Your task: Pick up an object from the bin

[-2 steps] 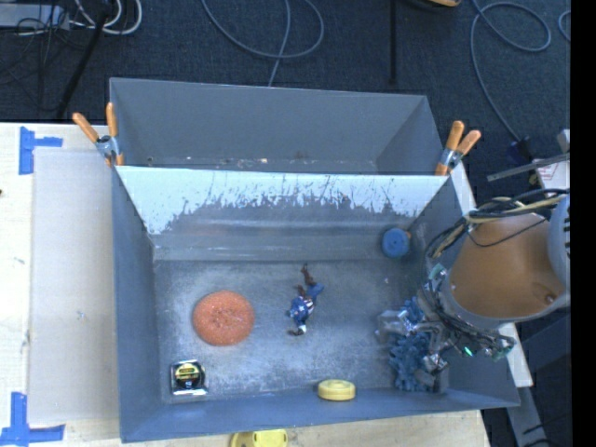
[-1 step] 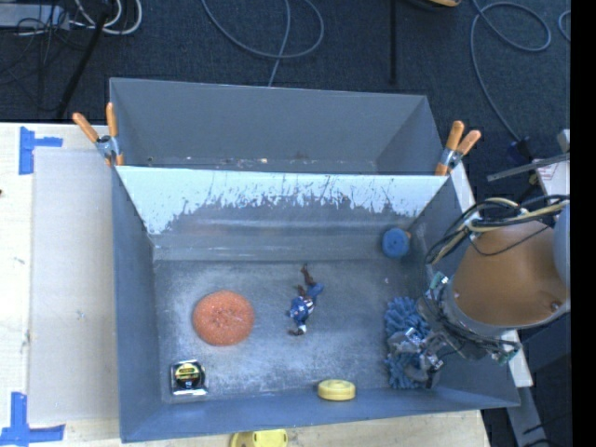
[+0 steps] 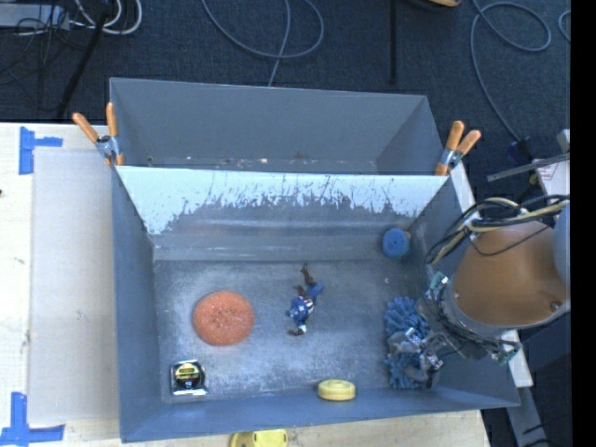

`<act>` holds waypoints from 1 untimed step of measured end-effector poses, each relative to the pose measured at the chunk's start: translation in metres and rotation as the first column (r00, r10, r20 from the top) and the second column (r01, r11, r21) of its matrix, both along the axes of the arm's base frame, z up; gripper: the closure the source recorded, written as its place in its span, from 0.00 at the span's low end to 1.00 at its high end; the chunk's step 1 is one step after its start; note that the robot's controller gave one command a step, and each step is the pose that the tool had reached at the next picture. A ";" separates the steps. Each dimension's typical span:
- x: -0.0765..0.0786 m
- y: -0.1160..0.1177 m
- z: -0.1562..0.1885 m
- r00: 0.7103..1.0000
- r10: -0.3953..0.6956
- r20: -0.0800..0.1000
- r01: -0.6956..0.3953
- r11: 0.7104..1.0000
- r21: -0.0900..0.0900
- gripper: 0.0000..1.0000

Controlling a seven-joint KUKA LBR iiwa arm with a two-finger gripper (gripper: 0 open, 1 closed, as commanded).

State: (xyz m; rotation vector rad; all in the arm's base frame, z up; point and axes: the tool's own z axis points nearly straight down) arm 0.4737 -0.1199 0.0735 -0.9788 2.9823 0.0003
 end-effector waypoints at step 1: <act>0.010 0.009 -0.002 1.000 -0.013 -0.010 0.013 1.000 -0.003 1.00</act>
Offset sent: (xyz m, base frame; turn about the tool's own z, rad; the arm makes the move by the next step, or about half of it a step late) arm 0.0108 0.0117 -0.0035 0.0031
